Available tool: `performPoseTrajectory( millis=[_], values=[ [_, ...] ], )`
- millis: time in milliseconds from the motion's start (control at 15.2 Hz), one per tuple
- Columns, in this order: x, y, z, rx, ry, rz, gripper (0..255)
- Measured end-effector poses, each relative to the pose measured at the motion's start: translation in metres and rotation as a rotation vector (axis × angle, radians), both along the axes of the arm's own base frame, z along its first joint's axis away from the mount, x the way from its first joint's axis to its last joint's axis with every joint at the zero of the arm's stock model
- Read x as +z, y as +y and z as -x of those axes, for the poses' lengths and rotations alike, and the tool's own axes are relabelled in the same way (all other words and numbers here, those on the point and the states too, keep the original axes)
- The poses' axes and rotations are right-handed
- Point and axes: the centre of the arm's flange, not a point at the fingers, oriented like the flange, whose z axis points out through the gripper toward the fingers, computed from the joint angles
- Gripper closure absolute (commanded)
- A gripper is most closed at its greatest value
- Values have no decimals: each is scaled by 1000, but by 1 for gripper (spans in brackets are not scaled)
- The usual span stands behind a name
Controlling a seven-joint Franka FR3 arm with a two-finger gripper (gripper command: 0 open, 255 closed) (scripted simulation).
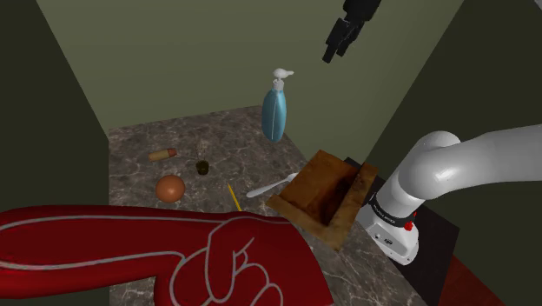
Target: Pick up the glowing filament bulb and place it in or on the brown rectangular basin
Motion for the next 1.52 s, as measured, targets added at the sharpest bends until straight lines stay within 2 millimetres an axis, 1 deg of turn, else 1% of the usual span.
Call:
performPoseTrajectory(
  millis=[66, 132, 264, 594, 726, 792, 858, 1188, 1254, 1320, 1452, 1518],
  values=[
    [0, 0, 0, 0, 0, 0, 0],
    [-2, 6, -1, -3, -2, 3, 0],
    [-14, 29, -4, -12, -8, 16, 0],
    [-34, 91, -10, -44, -27, 52, 0],
    [-46, 115, -15, -58, -35, 66, 0],
    [-52, 131, -19, -63, -39, 74, 0],
    [-62, 144, -21, -70, -43, 81, 0],
    [-83, 209, -32, -103, -64, 118, 0],
    [-91, 223, -33, -109, -68, 126, 0],
    [-96, 237, -40, -115, -73, 132, 0],
    [-114, 261, -47, -128, -80, 147, 0],
    [-119, 271, -51, -135, -83, 154, 0]
  ],
)
